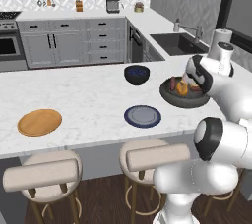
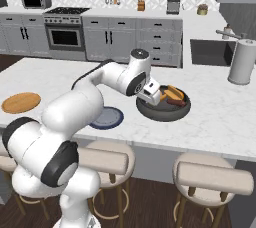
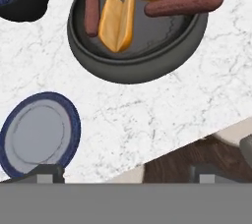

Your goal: Place one bun and one sausage from the bowl on each plate.

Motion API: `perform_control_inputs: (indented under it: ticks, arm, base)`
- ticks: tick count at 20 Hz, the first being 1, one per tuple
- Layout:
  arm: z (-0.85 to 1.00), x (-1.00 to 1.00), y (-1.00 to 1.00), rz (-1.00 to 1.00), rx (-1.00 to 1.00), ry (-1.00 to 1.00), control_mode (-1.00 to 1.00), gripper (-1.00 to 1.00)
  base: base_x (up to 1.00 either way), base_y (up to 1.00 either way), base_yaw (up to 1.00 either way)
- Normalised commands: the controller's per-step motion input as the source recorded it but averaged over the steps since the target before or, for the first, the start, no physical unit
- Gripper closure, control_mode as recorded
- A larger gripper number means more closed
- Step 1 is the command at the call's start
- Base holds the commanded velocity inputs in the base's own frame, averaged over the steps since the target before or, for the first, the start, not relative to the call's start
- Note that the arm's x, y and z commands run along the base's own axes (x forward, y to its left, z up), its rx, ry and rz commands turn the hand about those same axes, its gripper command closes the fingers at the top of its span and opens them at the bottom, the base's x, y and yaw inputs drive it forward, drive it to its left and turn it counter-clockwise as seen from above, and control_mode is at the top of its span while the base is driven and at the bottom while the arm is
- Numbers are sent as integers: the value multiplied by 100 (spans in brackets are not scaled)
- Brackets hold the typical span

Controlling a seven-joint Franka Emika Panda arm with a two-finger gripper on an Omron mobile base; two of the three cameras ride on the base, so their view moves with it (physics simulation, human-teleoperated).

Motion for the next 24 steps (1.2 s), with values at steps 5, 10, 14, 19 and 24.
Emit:
perform_control_inputs:
  ticks: [5, 10, 14, 19, 24]
  arm:
    - [-8, 54, 2, 0, 0, 4, -100, -100]
    - [-29, 49, 0, 0, 0, 7, -100, -100]
    - [-25, 46, -6, 0, 0, 6, -100, -100]
    - [-22, 37, -30, 0, 0, 3, -100, -100]
    - [-36, 40, -5, 0, -1, 3, -100, -100]
  base:
    - [0, 0, 0]
    - [0, 0, 0]
    - [0, 0, 0]
    - [0, 0, 0]
    - [0, 0, 0]
